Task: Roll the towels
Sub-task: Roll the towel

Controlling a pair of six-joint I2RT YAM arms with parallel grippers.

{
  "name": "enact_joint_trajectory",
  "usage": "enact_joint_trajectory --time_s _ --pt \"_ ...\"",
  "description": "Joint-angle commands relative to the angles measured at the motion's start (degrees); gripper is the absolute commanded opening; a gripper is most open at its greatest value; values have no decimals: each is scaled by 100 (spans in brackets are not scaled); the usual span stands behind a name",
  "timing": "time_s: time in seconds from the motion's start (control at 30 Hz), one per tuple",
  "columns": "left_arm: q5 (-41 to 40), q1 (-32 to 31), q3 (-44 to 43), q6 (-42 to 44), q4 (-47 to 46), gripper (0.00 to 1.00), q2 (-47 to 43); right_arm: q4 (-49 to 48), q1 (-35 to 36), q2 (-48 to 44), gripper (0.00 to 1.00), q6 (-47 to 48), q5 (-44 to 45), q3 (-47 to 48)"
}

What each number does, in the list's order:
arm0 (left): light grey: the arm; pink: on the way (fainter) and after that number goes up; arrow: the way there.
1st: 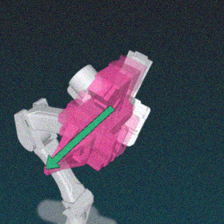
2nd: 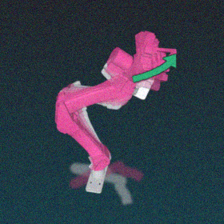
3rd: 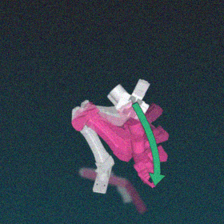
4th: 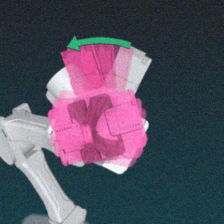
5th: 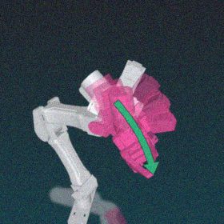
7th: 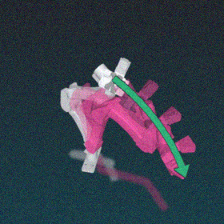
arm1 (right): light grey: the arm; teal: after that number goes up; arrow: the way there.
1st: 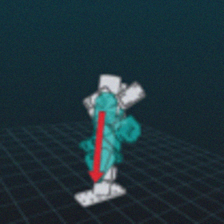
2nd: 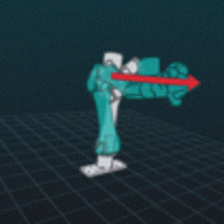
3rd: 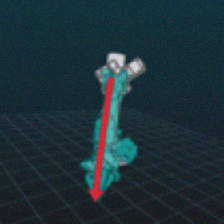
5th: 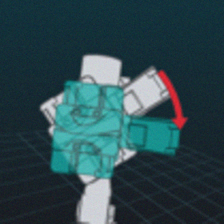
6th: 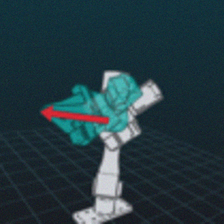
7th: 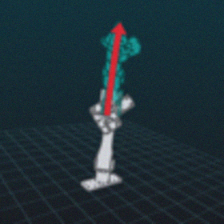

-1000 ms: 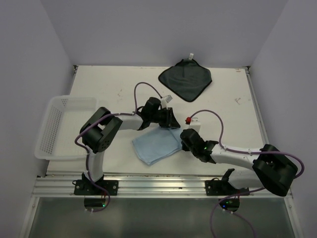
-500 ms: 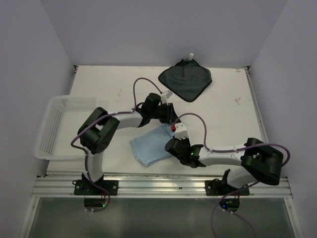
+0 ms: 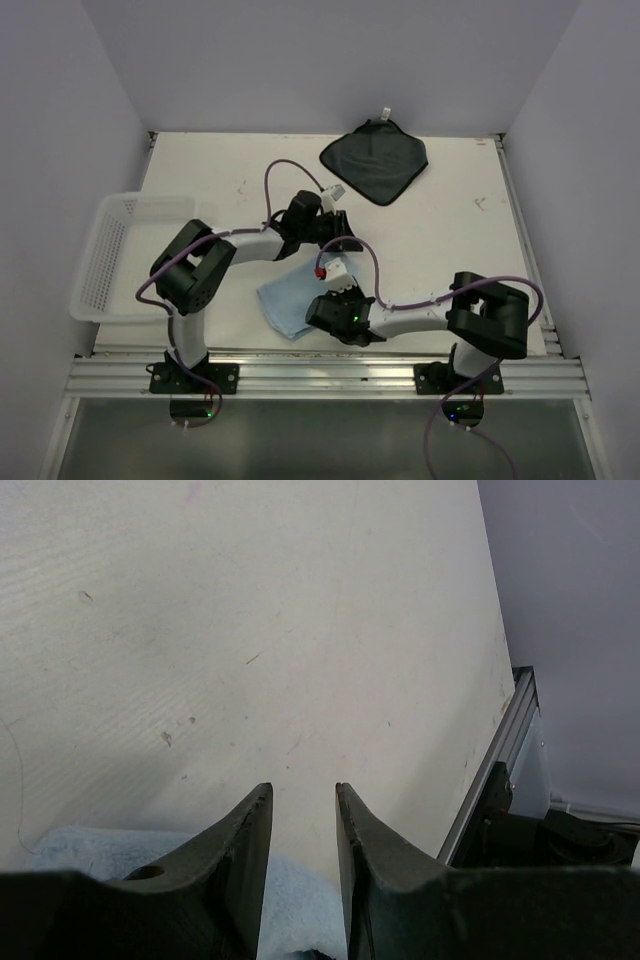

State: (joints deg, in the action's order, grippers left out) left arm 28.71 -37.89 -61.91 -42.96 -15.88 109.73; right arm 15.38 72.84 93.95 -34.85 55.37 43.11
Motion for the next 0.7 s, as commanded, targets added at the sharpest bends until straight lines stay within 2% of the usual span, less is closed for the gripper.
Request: enact_joint_trajectory --time_s 0.0,0.23,0.67 --pt "21 45 179 -107 -345 35 -330 378 151 228 0 -127 298 250" --pt "29 27 416 -222 -486 35 -470 1133 415 835 0 -241 702 795" --pt "-32 -43 917 -178 -592 35 -628 1460 556 1143 0 -31 659 1068"
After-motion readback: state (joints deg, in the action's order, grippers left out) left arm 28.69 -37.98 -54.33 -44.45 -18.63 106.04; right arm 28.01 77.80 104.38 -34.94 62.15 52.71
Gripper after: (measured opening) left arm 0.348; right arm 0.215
